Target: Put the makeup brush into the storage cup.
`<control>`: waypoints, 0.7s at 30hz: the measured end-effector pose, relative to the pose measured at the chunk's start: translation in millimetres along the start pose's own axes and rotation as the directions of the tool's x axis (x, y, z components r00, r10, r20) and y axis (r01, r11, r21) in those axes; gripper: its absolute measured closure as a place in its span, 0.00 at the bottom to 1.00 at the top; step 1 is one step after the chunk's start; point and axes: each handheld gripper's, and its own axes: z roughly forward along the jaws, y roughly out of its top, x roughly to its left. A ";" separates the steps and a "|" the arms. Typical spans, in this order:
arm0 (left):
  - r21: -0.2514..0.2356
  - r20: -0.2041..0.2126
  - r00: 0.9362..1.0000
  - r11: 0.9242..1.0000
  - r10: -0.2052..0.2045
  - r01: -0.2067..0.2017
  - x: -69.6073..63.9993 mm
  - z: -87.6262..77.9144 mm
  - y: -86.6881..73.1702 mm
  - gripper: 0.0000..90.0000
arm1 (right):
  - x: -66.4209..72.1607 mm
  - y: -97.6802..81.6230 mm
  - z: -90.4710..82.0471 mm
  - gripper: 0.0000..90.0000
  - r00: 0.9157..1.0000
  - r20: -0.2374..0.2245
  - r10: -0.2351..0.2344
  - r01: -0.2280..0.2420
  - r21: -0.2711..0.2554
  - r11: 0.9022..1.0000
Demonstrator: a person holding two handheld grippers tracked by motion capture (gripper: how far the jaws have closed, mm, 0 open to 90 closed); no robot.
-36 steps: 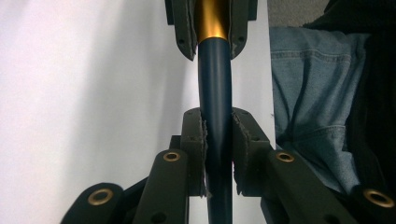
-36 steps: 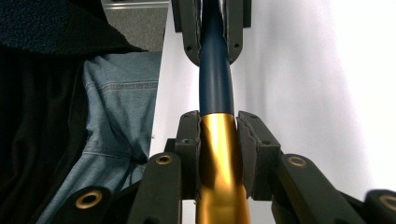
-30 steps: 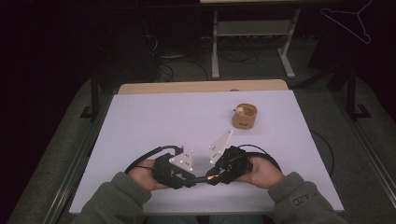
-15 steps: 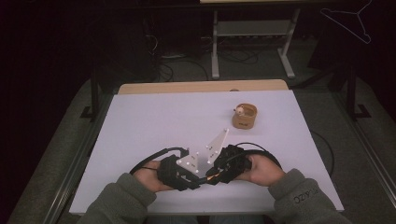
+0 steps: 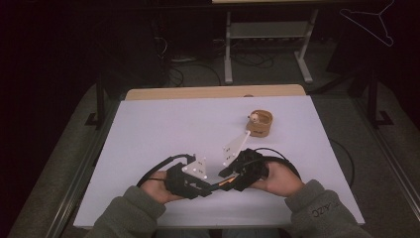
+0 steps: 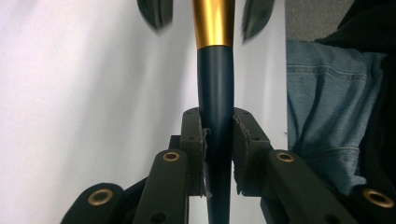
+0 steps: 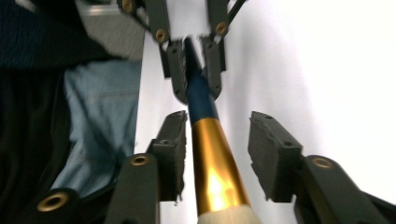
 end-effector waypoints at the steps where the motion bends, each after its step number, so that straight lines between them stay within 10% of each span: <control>1: -0.005 -0.004 1.000 1.000 -0.009 0.009 0.2 0.1 -0.8 0.85 | 1.4 -0.4 -3.7 0.60 1.000 0.009 0.016 -0.016 -0.016 1.000; 9: -0.013 -0.044 0.996 0.997 -0.072 0.072 9.8 -6.3 -5.9 0.85 | 10.6 -11.3 -27.7 0.56 0.995 0.084 0.047 -0.036 -0.137 0.990; 21: -0.102 -0.093 0.979 0.980 -0.182 0.172 23.5 -19.3 -4.9 0.85 | 11.9 -43.8 -30.6 0.47 0.978 0.045 0.204 -0.189 -0.226 0.956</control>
